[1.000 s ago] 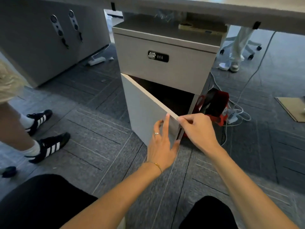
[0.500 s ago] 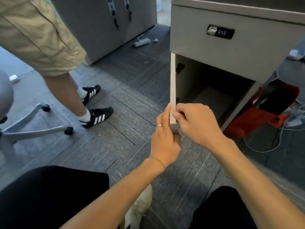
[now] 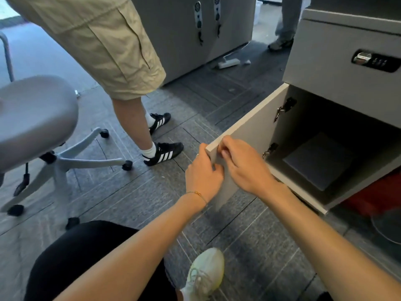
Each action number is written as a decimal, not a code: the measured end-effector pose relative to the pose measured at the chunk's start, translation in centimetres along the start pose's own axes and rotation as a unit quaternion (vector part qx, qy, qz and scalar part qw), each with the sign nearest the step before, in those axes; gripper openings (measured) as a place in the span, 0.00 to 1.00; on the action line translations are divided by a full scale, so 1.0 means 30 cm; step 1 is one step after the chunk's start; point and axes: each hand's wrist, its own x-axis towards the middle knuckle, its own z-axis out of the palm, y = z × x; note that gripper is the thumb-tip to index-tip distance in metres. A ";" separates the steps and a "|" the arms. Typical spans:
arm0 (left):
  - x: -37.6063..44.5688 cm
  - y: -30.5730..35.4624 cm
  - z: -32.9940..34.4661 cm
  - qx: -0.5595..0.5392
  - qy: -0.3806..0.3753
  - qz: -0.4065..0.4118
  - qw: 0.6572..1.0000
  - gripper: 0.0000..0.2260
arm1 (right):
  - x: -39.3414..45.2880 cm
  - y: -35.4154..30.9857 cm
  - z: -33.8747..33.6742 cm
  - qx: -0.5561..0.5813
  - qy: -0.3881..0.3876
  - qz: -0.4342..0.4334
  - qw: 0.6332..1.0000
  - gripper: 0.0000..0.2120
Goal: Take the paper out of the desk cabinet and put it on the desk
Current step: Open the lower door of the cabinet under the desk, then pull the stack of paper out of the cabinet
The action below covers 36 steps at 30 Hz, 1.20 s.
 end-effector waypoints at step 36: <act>0.250 -0.020 0.902 0.243 -0.223 0.290 0.898 0.32 | -0.333 0.896 0.165 -0.154 0.071 0.383 0.908 0.20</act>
